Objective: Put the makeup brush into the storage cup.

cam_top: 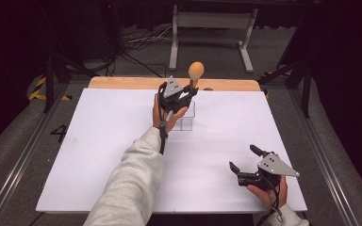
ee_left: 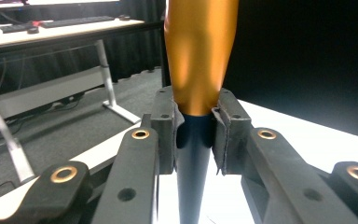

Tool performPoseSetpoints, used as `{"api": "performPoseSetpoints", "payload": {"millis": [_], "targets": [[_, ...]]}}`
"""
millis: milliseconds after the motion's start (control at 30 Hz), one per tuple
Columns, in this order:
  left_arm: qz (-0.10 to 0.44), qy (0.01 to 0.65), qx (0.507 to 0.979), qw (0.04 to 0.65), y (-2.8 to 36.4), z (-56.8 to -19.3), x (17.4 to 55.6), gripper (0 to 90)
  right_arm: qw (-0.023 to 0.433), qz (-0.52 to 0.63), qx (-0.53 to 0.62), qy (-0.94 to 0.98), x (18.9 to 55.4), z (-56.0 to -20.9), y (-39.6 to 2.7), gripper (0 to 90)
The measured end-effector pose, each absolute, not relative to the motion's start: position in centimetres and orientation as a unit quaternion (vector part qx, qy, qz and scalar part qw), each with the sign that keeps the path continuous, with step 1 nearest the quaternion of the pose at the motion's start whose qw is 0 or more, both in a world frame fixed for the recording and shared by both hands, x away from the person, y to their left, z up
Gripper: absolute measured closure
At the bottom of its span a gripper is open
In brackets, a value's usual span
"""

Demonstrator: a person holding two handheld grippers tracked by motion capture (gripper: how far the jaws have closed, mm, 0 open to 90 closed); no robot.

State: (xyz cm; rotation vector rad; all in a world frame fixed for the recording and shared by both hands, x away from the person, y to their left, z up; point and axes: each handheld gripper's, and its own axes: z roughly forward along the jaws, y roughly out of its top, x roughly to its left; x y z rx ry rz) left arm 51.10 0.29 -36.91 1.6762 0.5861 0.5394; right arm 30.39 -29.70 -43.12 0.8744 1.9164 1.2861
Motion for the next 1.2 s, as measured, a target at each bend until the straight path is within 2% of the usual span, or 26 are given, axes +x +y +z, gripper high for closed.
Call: {"api": "performPoseSetpoints", "payload": {"millis": [533, 1200], "targets": [[0.226, 0.268, 0.727, 0.590, -0.4, -39.6, 50.4, 73.1, 0.330, 0.486, 0.330, 0.739, 30.4, -43.1, -29.5, 8.2], [0.220, 0.266, 0.736, 0.583, 0.0, -39.9, 50.0, 72.5, 0.333, 0.486, 0.331, 0.737, 30.4, -43.1, -29.6, 8.5]]}}
